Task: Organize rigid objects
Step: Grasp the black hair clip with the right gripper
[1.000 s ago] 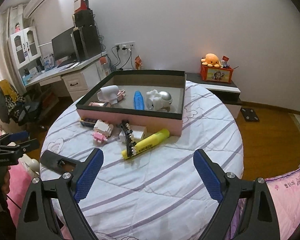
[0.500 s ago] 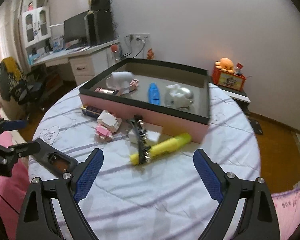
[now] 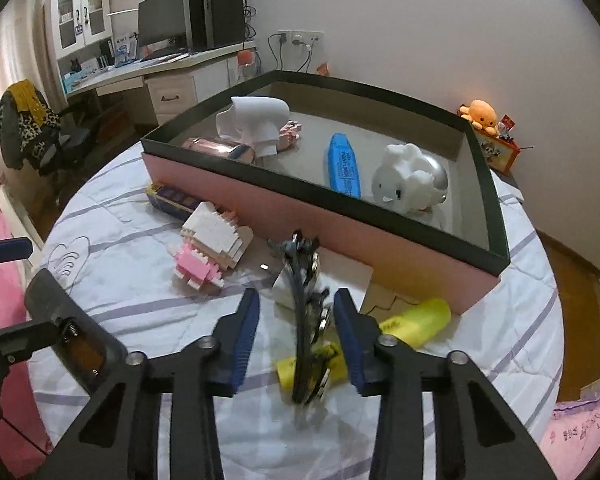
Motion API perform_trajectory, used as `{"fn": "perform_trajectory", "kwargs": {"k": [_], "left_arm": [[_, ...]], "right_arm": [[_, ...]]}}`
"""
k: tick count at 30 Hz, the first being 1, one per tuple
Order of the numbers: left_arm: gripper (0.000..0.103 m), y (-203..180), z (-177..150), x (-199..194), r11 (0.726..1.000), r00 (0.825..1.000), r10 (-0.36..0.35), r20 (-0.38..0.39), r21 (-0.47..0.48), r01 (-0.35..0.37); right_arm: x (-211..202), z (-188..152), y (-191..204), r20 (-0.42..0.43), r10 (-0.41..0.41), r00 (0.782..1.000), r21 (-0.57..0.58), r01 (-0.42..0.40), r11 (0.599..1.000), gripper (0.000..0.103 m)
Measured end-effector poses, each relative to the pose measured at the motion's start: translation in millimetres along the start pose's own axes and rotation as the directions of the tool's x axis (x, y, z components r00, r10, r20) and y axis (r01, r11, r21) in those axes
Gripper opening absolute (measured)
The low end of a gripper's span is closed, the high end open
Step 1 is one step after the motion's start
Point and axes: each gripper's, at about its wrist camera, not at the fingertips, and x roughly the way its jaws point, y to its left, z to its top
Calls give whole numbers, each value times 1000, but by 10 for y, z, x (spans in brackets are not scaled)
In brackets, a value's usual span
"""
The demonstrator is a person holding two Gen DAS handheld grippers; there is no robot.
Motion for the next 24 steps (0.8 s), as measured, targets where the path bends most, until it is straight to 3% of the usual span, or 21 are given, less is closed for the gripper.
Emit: {"fn": "perform_trajectory", "kwargs": {"k": [3,9,16,24], "left_arm": [[103,-19,9,44,1000,1000,-5,-11,3,5],[103,-111,37,91,1000,1000,-8,-20,19,8],[103,-296,175,135,999,1000,-26,-10,46,26],[103,-584,410,422,996,998,-55,-36,70,57]], "right_arm": [[-15,-1,-5,-3,0,1000,-25,0,1000,19],[-95,-43,-69,8,39,999,-12,-39,999,19],[-477,-214,-345,62,85,994,58,-89,994,19],[-481,-443,-754,37,51,998,152,-56,987,19]]}}
